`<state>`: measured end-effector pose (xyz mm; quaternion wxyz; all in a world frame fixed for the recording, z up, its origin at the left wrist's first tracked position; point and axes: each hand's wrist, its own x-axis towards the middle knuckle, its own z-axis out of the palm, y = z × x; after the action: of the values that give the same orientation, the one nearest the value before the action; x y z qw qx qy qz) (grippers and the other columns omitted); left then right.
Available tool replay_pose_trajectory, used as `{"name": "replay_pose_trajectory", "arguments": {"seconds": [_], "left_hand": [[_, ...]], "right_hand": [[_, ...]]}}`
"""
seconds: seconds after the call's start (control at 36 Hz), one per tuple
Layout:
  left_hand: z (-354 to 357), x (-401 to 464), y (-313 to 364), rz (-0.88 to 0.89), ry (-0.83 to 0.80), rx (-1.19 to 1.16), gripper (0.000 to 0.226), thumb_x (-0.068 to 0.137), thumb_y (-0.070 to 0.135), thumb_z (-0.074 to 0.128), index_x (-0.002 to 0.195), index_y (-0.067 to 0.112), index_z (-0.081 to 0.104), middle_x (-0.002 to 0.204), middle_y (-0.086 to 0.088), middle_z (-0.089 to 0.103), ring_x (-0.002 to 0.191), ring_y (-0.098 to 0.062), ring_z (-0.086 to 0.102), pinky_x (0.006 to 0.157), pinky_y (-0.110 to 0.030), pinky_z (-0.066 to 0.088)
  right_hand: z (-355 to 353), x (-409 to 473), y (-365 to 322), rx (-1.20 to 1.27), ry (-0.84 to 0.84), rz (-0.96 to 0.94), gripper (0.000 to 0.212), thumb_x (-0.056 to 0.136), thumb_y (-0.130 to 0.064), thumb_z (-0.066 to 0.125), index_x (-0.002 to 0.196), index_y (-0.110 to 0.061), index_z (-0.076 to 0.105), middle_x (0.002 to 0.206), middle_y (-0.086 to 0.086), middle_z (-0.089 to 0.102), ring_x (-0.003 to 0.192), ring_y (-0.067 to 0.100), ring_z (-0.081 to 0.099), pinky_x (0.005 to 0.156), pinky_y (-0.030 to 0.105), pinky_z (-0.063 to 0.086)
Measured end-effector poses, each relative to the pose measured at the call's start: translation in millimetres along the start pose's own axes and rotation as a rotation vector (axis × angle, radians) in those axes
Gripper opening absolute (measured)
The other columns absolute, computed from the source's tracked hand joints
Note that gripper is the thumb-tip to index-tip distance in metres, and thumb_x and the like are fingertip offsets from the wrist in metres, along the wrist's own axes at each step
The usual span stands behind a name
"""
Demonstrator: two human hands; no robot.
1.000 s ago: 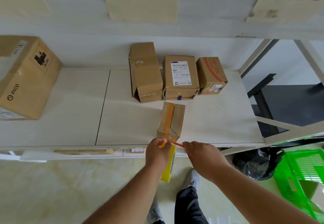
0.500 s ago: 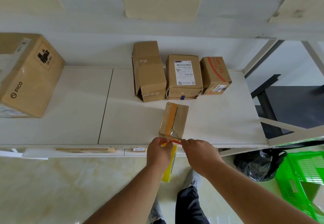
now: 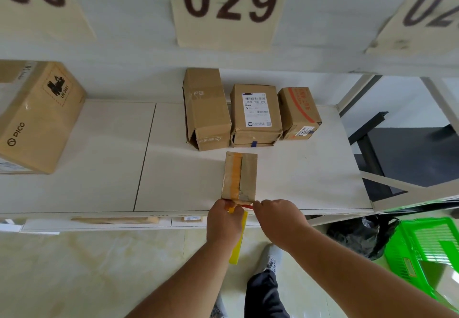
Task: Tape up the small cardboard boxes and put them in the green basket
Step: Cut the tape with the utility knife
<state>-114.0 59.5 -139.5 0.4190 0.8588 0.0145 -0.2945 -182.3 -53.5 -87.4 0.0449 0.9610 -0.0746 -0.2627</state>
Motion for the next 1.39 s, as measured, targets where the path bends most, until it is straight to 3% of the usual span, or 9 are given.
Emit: {"name": "replay_pose_trajectory", "arguments": {"seconds": [0.44,0.56,0.67,0.86,0.97,1.03,1.11,1.22,1.39], "left_hand": [[2,-5,13,-0.046,-0.009,-0.059,0.007,0.091,0.022,0.062,0.096,0.020,0.058,0.086,0.009,0.059,0.078,-0.011,0.056,0.072,-0.025,0.042],[-2,-5,10,-0.061,-0.026,-0.097,0.028,0.090,0.024,0.062,0.118,0.026,0.056,0.110,0.010,0.061,0.100,-0.016,0.060,0.084,-0.029,0.046],[-8,-3,8,-0.036,-0.048,-0.080,0.035,0.090,0.025,0.060,0.126,0.025,0.057,0.116,0.011,0.061,0.105,-0.014,0.060,0.089,-0.032,0.050],[-7,-4,7,-0.049,-0.053,-0.035,0.032,0.091,0.027,0.060,0.123,0.021,0.060,0.118,0.005,0.062,0.096,-0.012,0.057,0.080,-0.025,0.043],[-7,-2,7,-0.039,-0.054,-0.021,0.027,0.093,0.026,0.059,0.119,0.022,0.064,0.114,0.007,0.063,0.095,-0.010,0.055,0.077,-0.023,0.040],[-8,-1,7,-0.034,-0.050,-0.012,0.021,0.093,0.027,0.059,0.112,0.023,0.066,0.107,0.009,0.063,0.087,-0.006,0.056,0.070,-0.022,0.040],[-10,0,7,-0.036,-0.051,0.006,0.016,0.093,0.028,0.059,0.106,0.024,0.066,0.099,0.010,0.061,0.082,-0.004,0.054,0.070,-0.023,0.041],[-9,0,7,-0.030,-0.056,0.031,0.016,0.093,0.029,0.058,0.107,0.023,0.066,0.101,0.010,0.061,0.089,-0.009,0.056,0.077,-0.024,0.041],[-12,-3,10,0.006,-0.034,0.060,0.006,0.096,0.027,0.057,0.093,0.025,0.061,0.091,0.010,0.059,0.084,-0.010,0.055,0.069,-0.020,0.038]], "right_hand": [[-23,12,4,-0.178,-0.118,-0.017,0.026,0.097,-0.005,0.055,0.121,-0.013,0.062,0.094,0.002,0.063,0.096,0.025,0.070,0.070,0.033,0.049],[-16,6,28,-0.172,-0.327,0.056,0.033,0.096,-0.006,0.057,0.126,-0.014,0.068,0.129,0.004,0.067,0.123,0.028,0.064,0.094,0.036,0.053],[1,-7,64,-0.131,-0.348,0.164,0.037,0.094,-0.007,0.058,0.130,-0.016,0.064,0.127,0.002,0.067,0.118,0.027,0.066,0.092,0.036,0.055],[28,14,81,0.164,-0.145,0.359,0.032,0.098,-0.016,0.044,0.128,-0.020,0.056,0.114,-0.003,0.056,0.103,0.021,0.066,0.077,0.034,0.055],[41,34,76,0.550,-0.043,0.448,0.029,0.100,-0.013,0.041,0.125,-0.016,0.056,0.096,-0.005,0.049,0.090,0.020,0.061,0.081,0.034,0.054],[41,37,70,0.638,-0.033,0.431,0.038,0.102,-0.017,0.043,0.140,-0.015,0.046,0.108,0.001,0.054,0.102,0.022,0.059,0.090,0.036,0.053],[39,30,62,0.618,0.034,0.388,0.058,0.105,-0.027,0.042,0.159,-0.019,0.024,0.153,0.005,0.045,0.137,0.025,0.044,0.113,0.040,0.039],[21,28,44,0.531,0.397,0.119,0.055,0.104,-0.048,0.044,0.154,-0.023,0.041,0.154,-0.004,0.048,0.142,0.019,0.042,0.117,0.037,0.034],[14,56,28,0.376,0.442,-0.049,0.071,0.087,-0.075,0.048,0.135,-0.024,0.062,0.131,-0.007,0.062,0.122,0.022,0.054,0.098,0.039,0.049]]}}
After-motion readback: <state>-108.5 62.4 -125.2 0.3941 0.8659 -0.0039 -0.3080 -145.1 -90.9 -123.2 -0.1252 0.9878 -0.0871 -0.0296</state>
